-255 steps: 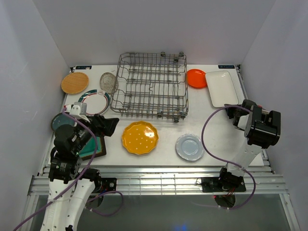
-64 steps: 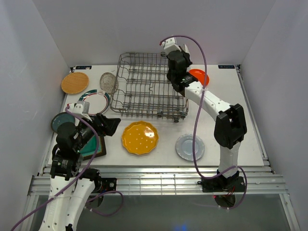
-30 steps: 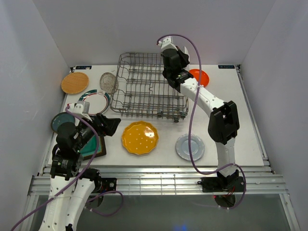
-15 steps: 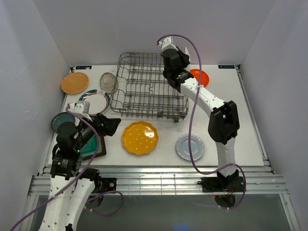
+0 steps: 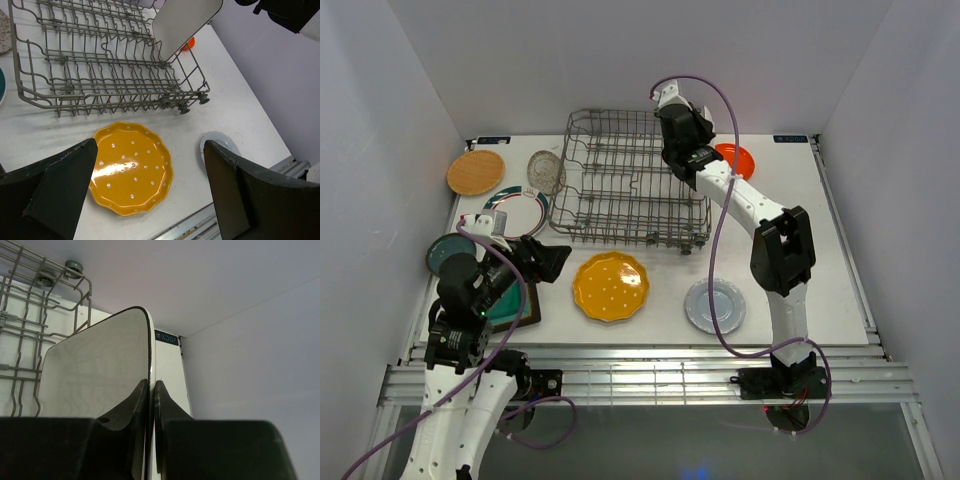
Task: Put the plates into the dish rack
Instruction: Insert the plate into the dish rack.
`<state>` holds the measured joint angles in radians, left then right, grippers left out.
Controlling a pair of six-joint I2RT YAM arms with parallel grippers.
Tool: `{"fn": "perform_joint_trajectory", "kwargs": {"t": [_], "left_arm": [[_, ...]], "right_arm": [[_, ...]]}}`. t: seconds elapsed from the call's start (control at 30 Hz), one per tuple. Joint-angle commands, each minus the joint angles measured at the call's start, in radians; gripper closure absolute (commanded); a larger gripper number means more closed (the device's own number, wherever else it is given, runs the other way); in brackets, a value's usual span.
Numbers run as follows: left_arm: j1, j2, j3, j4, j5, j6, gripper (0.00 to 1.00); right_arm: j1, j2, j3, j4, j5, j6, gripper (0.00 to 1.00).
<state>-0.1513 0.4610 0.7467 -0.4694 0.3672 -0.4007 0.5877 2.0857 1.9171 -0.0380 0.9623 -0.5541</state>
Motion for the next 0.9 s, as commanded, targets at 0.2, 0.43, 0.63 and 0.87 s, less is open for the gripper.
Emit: {"fn": "perform_joint_trajectory", "kwargs": {"t": [0.2, 0.43, 0.63, 0.87], "left_arm": [[0.007, 0.002, -0.003, 0.014, 0.010, 0.005, 0.02], [0.007, -0.001, -0.003, 0.014, 0.010, 0.005, 0.02], [0.007, 0.002, -0.003, 0.014, 0.009, 0.005, 0.02], [0.007, 0.001, -0.003, 0.014, 0.010, 0.005, 0.02]], "right_arm": [[-0.037, -0.013, 0.085, 0.021, -0.008, 0.092, 0.92], [-0.061, -0.006, 0.099, -0.040, -0.027, 0.148, 0.90], [-0.065, -0.015, 0.086, -0.042, -0.022, 0.174, 0.68], [-0.068, -0.032, 0.082, -0.051, -0.020, 0.190, 0.54]]}}
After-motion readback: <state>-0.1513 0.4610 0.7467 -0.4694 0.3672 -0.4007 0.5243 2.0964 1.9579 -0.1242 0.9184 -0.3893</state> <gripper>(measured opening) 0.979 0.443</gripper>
